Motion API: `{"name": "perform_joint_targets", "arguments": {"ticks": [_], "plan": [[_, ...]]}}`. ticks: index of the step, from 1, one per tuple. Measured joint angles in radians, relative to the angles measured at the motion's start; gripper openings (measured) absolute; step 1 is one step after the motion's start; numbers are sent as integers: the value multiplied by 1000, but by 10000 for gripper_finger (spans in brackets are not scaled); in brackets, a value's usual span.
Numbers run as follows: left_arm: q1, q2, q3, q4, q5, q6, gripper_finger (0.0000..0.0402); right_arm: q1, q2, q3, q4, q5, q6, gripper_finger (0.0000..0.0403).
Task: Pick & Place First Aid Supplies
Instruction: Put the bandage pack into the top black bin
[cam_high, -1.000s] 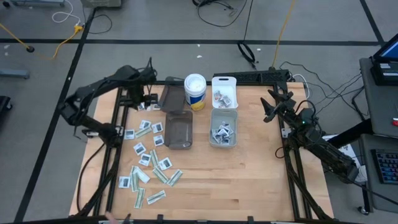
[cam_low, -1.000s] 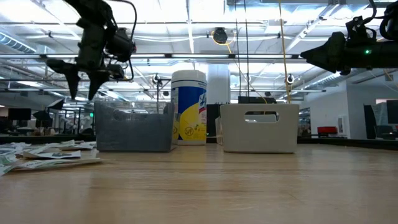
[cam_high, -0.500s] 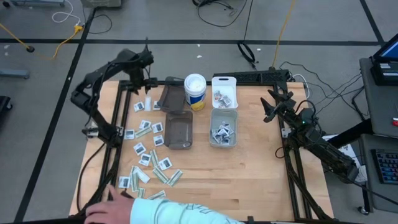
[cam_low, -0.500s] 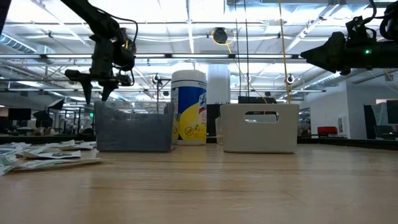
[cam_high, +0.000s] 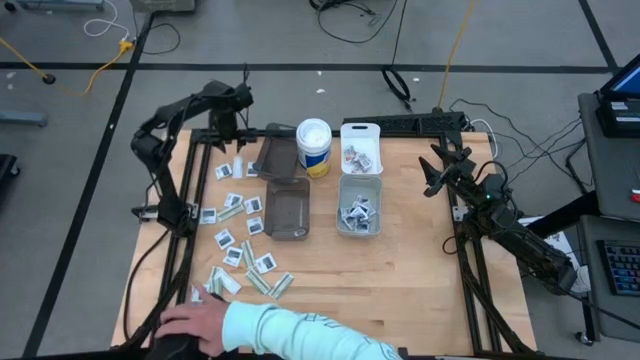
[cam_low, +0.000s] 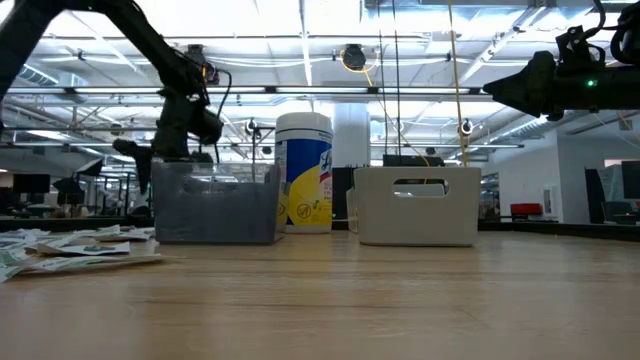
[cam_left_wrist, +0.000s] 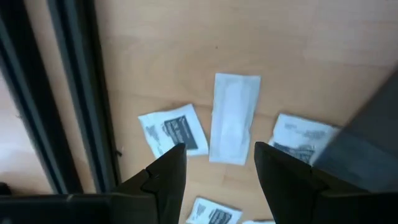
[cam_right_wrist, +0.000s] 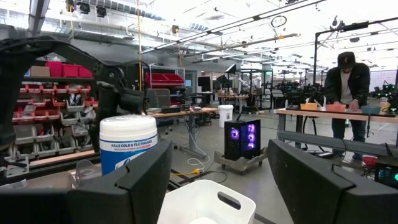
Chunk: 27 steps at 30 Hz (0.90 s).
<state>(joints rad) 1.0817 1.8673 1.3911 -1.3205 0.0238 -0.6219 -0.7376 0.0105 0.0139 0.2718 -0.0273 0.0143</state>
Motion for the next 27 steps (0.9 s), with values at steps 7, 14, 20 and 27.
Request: {"name": "perform_joint_targets", "arguments": {"ticks": [7, 14, 20, 27], "plan": [[2, 82, -1, 64, 2, 33, 195, 0, 0, 0, 0, 0, 0, 263], [23, 110, -63, 155, 58, 56, 195, 0, 0, 0, 0, 0, 0, 263], [27, 109, -96, 205, 47, 50, 195, 0, 0, 0, 0, 0, 0, 263], [30, 110, -96, 206, 53, 48, 187, 0, 0, 0, 0, 0, 0, 263]]}}
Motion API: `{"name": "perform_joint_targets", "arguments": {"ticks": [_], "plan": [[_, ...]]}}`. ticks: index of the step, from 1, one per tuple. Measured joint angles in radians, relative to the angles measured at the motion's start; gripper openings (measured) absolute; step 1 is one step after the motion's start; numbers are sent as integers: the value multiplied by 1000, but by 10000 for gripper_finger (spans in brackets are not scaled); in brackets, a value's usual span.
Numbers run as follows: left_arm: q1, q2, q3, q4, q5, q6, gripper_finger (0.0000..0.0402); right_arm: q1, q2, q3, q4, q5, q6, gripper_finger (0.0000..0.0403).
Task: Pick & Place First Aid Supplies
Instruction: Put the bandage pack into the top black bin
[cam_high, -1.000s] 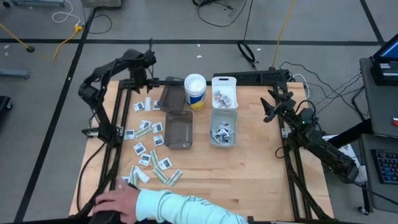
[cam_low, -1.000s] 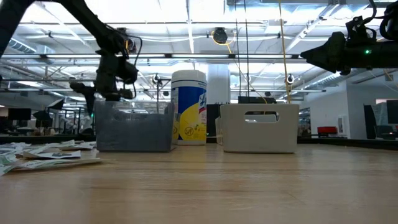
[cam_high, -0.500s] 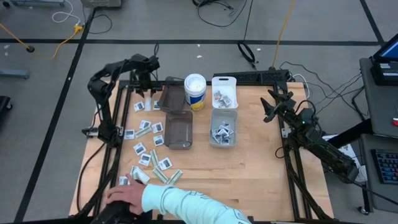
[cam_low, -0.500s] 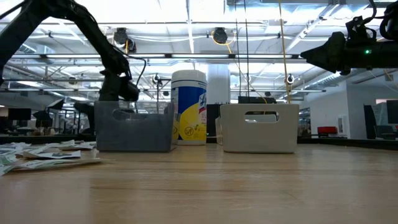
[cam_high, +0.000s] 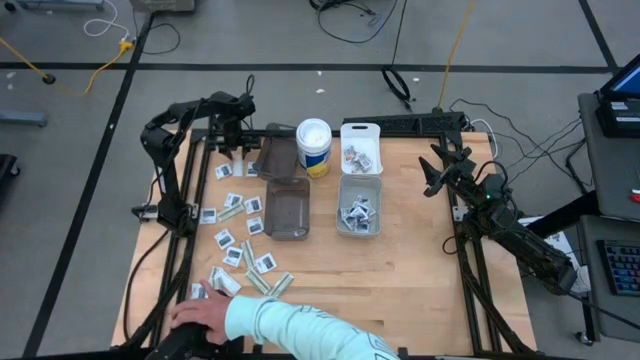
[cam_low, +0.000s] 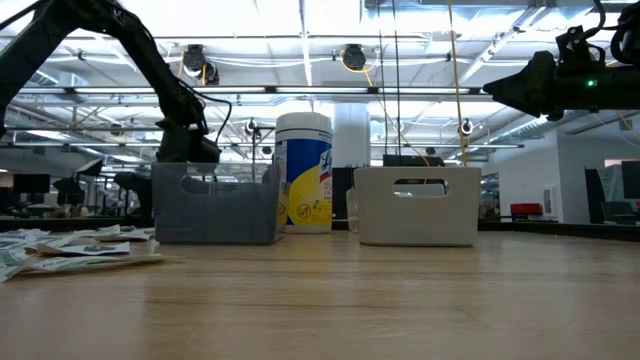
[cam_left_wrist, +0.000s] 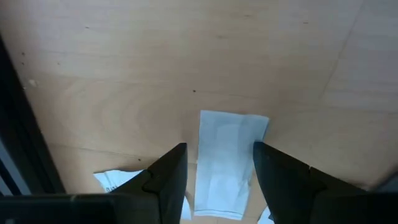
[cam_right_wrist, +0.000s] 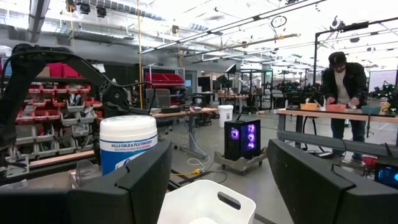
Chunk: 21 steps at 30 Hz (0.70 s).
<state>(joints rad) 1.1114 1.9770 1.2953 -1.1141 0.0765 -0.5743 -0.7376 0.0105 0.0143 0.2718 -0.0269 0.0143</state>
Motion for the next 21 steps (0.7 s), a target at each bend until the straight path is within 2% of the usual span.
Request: {"name": "perform_joint_targets", "arguments": {"ticks": [3, 12, 21], "plan": [[0, 0, 0, 0, 1, -1, 156, 0, 0, 0, 0, 0, 0, 263], [0, 0, 0, -1, -3, 0, 11, 0, 0, 0, 0, 0, 0, 263], [0, 0, 0, -1, 1, 16, 5, 0, 0, 0, 0, 0, 0, 263]]}}
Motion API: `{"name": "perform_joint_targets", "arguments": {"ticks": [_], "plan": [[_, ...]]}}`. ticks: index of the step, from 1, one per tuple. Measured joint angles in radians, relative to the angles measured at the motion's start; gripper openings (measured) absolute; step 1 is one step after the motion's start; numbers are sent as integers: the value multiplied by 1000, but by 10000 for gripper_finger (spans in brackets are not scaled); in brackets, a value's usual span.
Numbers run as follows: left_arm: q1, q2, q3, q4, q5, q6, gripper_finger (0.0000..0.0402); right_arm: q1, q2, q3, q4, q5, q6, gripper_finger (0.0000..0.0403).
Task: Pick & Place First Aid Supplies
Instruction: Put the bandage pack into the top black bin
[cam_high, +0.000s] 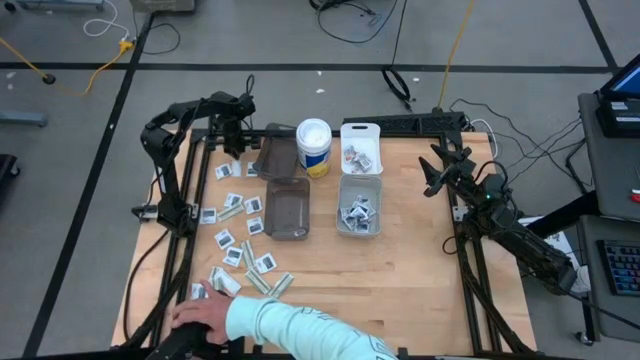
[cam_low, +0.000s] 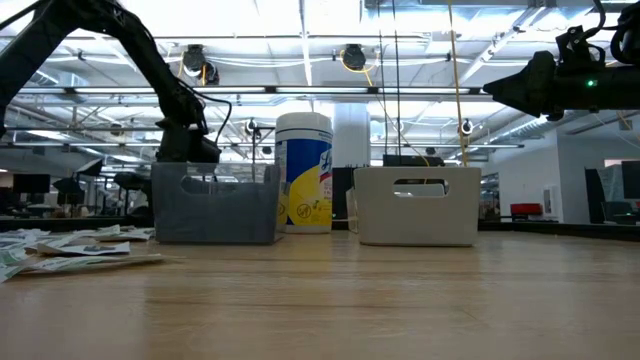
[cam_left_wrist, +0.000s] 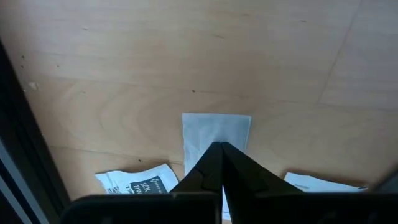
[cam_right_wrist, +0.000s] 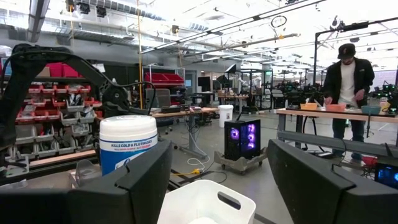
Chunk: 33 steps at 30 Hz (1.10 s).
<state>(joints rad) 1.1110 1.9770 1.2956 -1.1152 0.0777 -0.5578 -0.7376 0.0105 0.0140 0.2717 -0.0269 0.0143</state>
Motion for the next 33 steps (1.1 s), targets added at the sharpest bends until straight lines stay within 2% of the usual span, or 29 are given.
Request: {"name": "perform_joint_targets", "arguments": {"ticks": [7, 15, 20, 24, 28, 33], "plan": [[-1, -40, 0, 14, 27, -28, 9, 0, 0, 0, 0, 0, 0, 263], [-1, -66, 0, 14, 46, -56, 66, 0, 0, 0, 0, 0, 0, 263], [-1, -66, -4, 13, 79, -71, 120, 0, 0, 0, 0, 0, 0, 263], [-15, -66, -56, 15, 103, -59, 158, 0, 0, 0, 0, 0, 0, 263], [-43, -65, -73, 18, 73, -41, 179, 0, 0, 0, 0, 0, 0, 263], [-40, -66, -72, 33, 31, -48, 182, 0, 0, 0, 0, 0, 0, 263]]}}
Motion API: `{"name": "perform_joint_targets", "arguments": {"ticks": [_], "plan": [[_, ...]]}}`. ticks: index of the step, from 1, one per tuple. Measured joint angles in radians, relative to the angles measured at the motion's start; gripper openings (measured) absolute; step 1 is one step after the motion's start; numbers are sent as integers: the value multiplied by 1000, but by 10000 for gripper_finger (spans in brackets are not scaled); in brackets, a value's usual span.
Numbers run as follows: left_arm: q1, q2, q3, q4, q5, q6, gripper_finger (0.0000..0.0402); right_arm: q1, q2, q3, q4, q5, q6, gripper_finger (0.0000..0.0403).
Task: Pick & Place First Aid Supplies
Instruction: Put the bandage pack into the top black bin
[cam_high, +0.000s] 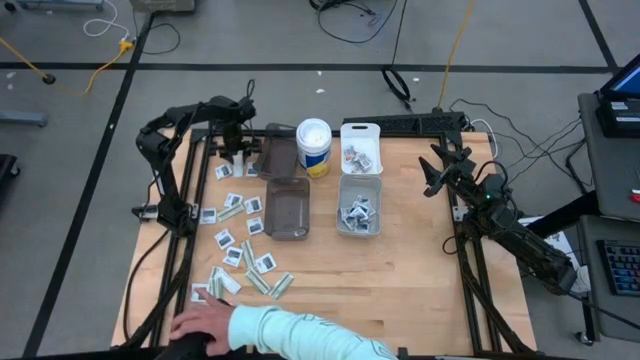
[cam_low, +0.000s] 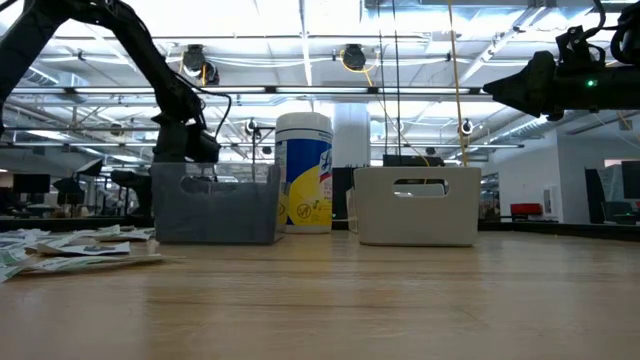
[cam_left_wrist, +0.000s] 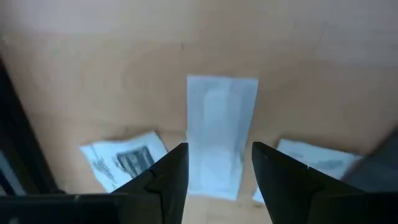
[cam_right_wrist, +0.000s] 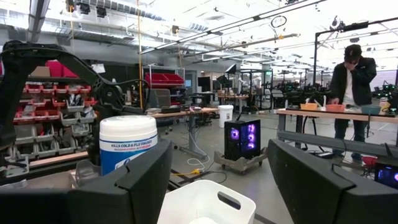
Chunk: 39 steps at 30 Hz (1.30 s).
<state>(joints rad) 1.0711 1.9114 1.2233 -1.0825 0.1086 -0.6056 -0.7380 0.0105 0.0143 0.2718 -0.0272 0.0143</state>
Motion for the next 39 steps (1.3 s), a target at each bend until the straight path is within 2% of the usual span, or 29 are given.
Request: {"name": "perform_joint_targets", "arguments": {"ticks": [6, 13, 21, 26, 30, 39], "plan": [[-29, -1, -21, 41, -76, -17, 162, 0, 0, 0, 0, 0, 0, 263], [-47, 12, -19, 42, -83, 2, 128, 0, 0, 0, 0, 0, 0, 263], [-62, 22, -19, 41, -102, 14, 11, 0, 0, 0, 0, 0, 0, 263], [-57, 19, -20, 39, -83, 25, 7, 0, 0, 0, 0, 0, 0, 263], [-47, -8, -5, 24, -25, 21, 5, 0, 0, 0, 0, 0, 0, 263], [-60, -194, 26, 6, -13, -16, 3, 0, 0, 0, 0, 0, 0, 263]]}}
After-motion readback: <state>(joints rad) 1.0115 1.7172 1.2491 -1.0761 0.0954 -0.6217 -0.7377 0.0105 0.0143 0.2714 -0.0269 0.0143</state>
